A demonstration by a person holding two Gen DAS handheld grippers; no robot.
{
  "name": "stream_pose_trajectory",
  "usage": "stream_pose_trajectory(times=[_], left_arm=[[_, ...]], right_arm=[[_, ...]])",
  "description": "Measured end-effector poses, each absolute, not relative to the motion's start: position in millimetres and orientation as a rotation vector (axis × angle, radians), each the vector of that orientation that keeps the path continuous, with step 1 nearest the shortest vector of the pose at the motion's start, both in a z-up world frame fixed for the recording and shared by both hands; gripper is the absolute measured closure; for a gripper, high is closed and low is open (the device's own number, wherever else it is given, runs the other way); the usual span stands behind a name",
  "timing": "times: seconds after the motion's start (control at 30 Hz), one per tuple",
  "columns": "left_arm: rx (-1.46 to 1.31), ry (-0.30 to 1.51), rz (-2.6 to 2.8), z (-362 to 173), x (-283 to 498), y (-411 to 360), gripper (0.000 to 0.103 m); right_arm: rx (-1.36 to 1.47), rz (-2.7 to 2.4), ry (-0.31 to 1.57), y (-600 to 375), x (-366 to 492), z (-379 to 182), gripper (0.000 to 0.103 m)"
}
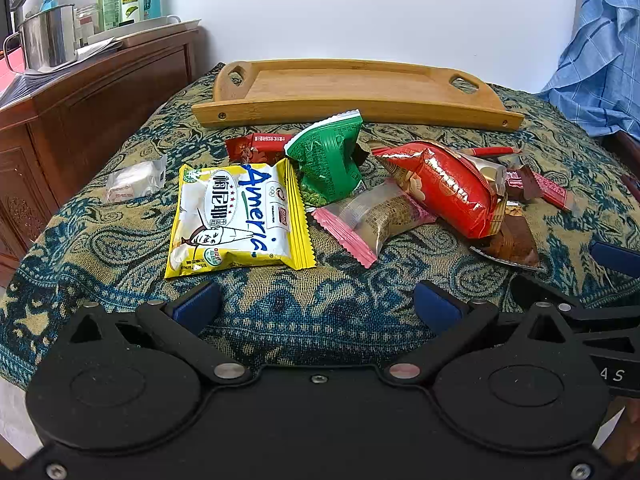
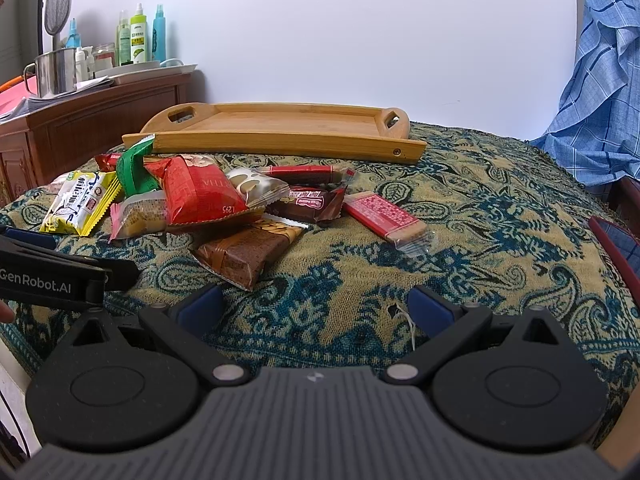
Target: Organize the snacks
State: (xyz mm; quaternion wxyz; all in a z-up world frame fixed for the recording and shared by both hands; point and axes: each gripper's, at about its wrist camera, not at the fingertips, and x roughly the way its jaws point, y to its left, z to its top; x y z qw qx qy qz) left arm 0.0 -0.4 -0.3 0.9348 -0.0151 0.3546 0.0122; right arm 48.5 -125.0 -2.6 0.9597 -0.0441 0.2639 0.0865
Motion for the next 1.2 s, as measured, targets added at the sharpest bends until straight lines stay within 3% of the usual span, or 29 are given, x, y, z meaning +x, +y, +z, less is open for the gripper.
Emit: stream_pose_trajectory(times=[1.0,1.2], left_arm=[[-0.030,0.717,0.023,6,-2,4,0.000],[-0.053,0.545,0.016,30,-17,15,0.000]], right_arm=[[-0.118,0.225,0.561,-128,55,-4,0.000],[-0.089,0.255,0.513,-132,46,7,0.000]])
